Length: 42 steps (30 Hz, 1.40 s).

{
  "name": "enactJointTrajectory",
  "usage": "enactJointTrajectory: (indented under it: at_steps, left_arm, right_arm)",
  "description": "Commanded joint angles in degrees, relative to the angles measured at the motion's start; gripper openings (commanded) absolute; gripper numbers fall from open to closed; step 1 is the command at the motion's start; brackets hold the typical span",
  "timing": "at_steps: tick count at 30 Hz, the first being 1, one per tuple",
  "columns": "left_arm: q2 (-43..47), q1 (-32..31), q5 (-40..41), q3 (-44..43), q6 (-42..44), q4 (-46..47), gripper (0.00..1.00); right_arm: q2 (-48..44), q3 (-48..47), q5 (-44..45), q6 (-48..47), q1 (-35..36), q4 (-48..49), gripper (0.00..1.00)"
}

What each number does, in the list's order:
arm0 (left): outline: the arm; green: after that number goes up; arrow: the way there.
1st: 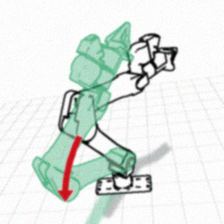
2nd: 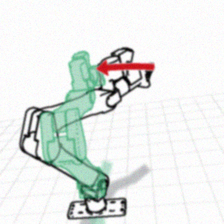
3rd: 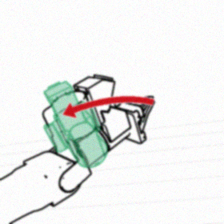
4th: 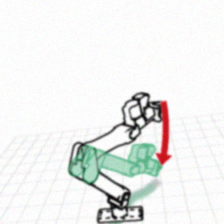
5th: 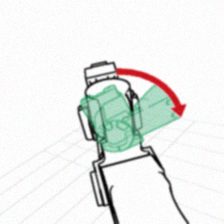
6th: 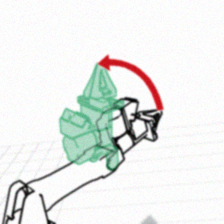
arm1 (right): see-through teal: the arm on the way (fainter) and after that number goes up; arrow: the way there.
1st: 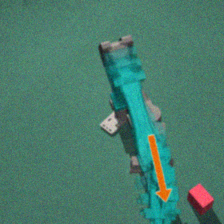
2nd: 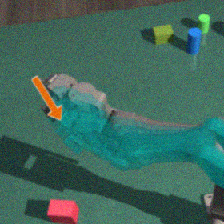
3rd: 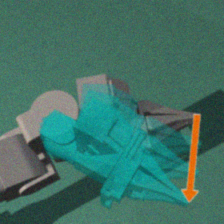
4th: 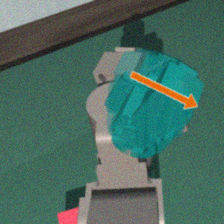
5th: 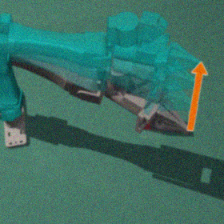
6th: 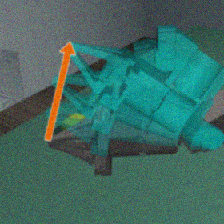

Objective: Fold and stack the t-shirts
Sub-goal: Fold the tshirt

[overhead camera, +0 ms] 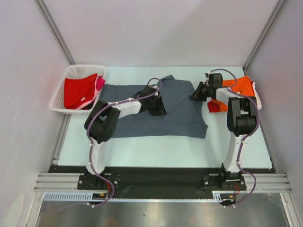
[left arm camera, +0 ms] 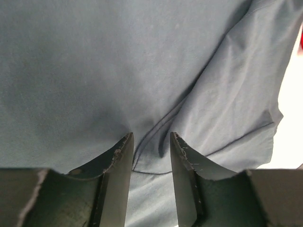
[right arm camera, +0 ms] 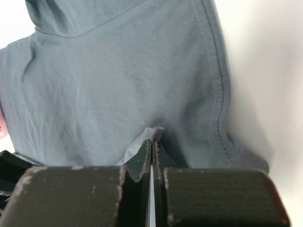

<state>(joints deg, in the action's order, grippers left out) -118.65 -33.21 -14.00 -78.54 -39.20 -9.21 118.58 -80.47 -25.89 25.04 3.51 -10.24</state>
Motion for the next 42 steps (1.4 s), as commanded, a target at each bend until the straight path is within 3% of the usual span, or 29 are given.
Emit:
enactJointTrajectory:
  at_steps: [1,5,10,17,25,29,32,33,36,42]
  left_arm:
    - [-0.3,-0.6,-1.5,-2.1,-0.9,0.4,0.42]
    - [-0.8,-0.8,-3.0,-2.1,-1.0,0.9,0.36]
    - [1.1,-0.9,-3.6,-0.5,-0.9,4.1,0.21]
    - [7.9,-0.9,0.0,4.8,0.6,7.7,0.2]
    - [12.9,-2.7,2.0,9.2,4.6,8.9,0.16]
    - [14.5,-2.8,3.7,10.3,4.9,9.0,0.2]
    - [14.3,-2.8,3.3,8.0,5.9,8.2,0.31]
    - [14.2,-2.8,2.8,7.4,6.3,7.6,0.45]
    - [13.3,-2.9,2.0,4.0,7.8,5.5,0.68]
    - [10.5,-3.0,-0.3,-1.9,10.7,1.0,0.73]
  right_arm:
    - [-4.2,0.4,-2.5,0.5,-0.1,2.2,0.0]
    - [-5.4,1.1,-4.3,0.5,0.0,2.8,0.0]
    - [-8.5,3.2,-5.3,0.5,-0.1,3.3,0.0]
    - [-16.3,12.0,-5.1,2.9,-0.2,7.1,0.0]
    - [-28.4,27.3,3.6,2.1,1.1,5.3,0.0]
    - [-33.1,33.4,7.0,1.4,1.8,3.9,0.0]
    - [-36.3,37.6,8.4,2.0,1.8,3.1,0.0]
    - [-38.1,38.7,9.4,2.4,1.8,3.1,0.0]
    - [-40.9,43.4,10.4,2.7,1.8,3.7,0.0]
    - [-46.4,49.2,12.8,3.4,1.9,3.3,0.0]
